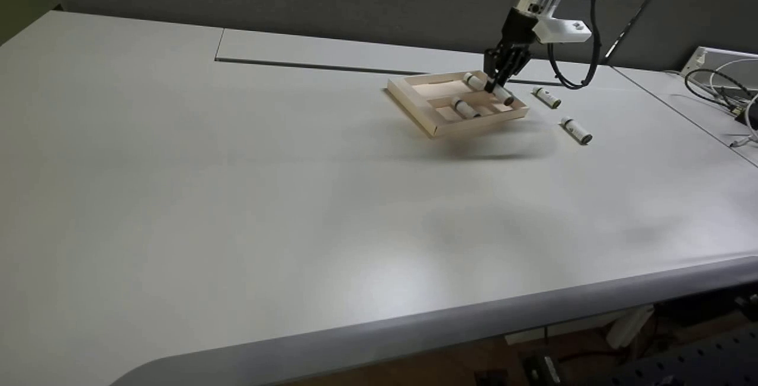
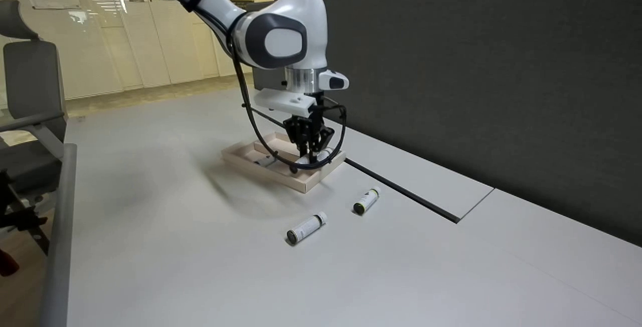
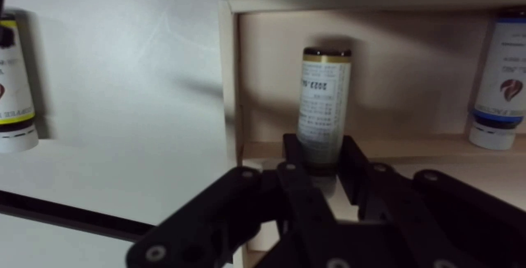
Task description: Put the bottle in the lower half of the box
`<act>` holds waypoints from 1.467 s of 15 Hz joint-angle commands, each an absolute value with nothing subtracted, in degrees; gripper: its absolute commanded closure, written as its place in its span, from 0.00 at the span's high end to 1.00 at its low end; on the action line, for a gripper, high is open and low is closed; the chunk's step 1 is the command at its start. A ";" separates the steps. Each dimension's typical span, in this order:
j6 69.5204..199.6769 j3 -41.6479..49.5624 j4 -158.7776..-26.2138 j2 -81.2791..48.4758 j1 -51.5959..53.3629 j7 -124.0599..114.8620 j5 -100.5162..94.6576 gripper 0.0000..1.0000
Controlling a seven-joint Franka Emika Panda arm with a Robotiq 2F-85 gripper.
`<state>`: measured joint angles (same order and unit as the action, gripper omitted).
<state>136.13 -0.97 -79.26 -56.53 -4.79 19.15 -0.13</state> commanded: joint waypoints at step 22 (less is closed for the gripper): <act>153.53 -2.10 -103.09 -43.23 -1.39 14.87 -2.18 0.07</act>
<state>152.16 -1.73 -98.05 -46.75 -0.67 17.21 -1.33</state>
